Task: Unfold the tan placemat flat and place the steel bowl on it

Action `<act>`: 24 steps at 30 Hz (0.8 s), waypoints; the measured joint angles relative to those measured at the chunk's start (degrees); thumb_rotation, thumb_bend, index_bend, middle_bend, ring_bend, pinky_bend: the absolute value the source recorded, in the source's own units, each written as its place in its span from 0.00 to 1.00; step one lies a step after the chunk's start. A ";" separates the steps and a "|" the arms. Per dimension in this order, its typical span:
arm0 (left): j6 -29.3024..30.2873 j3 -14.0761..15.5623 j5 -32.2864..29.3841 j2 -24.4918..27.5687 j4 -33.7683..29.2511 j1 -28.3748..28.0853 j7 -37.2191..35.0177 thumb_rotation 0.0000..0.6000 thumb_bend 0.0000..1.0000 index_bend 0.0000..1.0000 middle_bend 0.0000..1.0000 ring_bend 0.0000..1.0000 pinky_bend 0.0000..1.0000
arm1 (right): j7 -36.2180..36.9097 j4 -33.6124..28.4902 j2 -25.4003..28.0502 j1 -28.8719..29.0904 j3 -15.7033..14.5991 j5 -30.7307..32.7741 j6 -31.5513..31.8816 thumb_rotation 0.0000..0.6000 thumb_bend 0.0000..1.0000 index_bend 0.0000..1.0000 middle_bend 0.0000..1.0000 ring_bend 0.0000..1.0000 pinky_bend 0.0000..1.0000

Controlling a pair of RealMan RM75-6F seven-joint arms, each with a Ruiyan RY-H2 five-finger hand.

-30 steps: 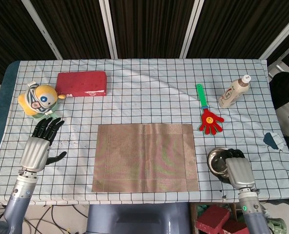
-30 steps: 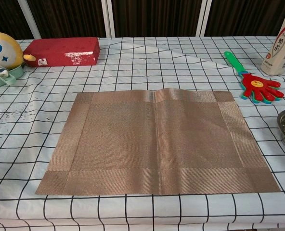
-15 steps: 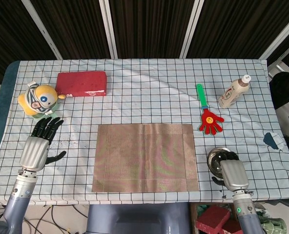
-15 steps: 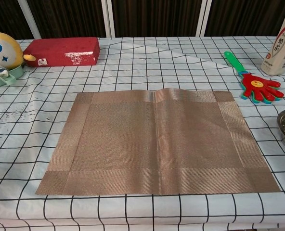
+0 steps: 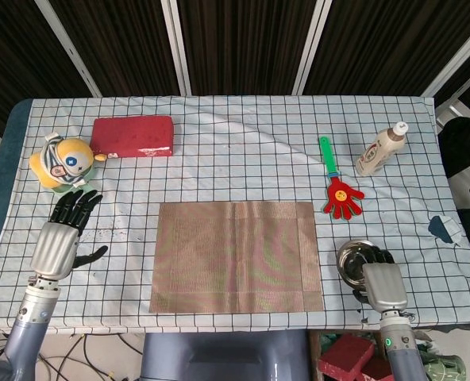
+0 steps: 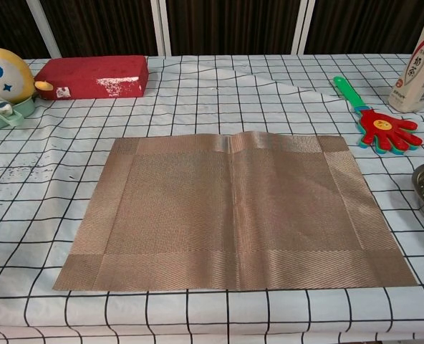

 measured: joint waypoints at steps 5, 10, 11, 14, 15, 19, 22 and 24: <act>-0.17 -0.12 0.07 0.13 -0.14 0.17 -0.19 1.00 0.03 0.10 0.08 0.04 0.08 | -0.74 1.94 -0.81 0.01 0.17 1.27 -0.21 1.00 0.17 0.49 0.22 0.13 0.18; -0.23 -0.30 0.10 0.18 -0.15 0.34 -0.55 1.00 0.03 0.10 0.08 0.04 0.08 | -0.74 4.01 -1.64 0.15 0.24 1.82 -0.75 1.00 0.34 0.57 0.23 0.13 0.18; -0.28 -0.33 0.09 0.18 -0.14 0.37 -0.60 1.00 0.03 0.11 0.08 0.04 0.08 | -0.61 4.31 -1.79 0.19 0.26 1.84 -0.84 1.00 0.37 0.59 0.23 0.13 0.18; -0.48 -0.34 0.11 0.18 -0.14 0.40 -0.77 1.00 0.03 0.11 0.08 0.04 0.08 | -0.37 4.82 -2.08 0.33 0.26 1.76 -1.05 1.00 0.44 0.63 0.24 0.13 0.18; -0.56 -0.33 0.13 0.17 -0.13 0.41 -0.80 1.00 0.03 0.11 0.08 0.04 0.08 | -0.32 4.87 -2.11 0.37 0.27 1.69 -1.09 1.00 0.46 0.64 0.24 0.13 0.18; -0.69 -0.34 0.19 0.10 -0.01 0.49 -0.87 1.00 0.03 0.11 0.08 0.04 0.08 | 0.21 5.05 -2.08 0.54 0.26 1.03 -1.15 1.00 0.49 0.68 0.25 0.13 0.18; -0.75 -0.35 0.19 0.05 0.05 0.57 -0.98 1.00 0.03 0.11 0.08 0.04 0.08 | 0.86 5.05 -1.96 0.63 0.32 0.44 -1.08 1.00 0.49 0.69 0.26 0.13 0.18; -0.74 -0.37 0.23 0.02 0.08 0.59 -1.08 1.00 0.03 0.11 0.08 0.04 0.08 | 1.32 4.93 -1.84 0.69 0.41 -0.04 -0.94 1.00 0.50 0.70 0.27 0.13 0.18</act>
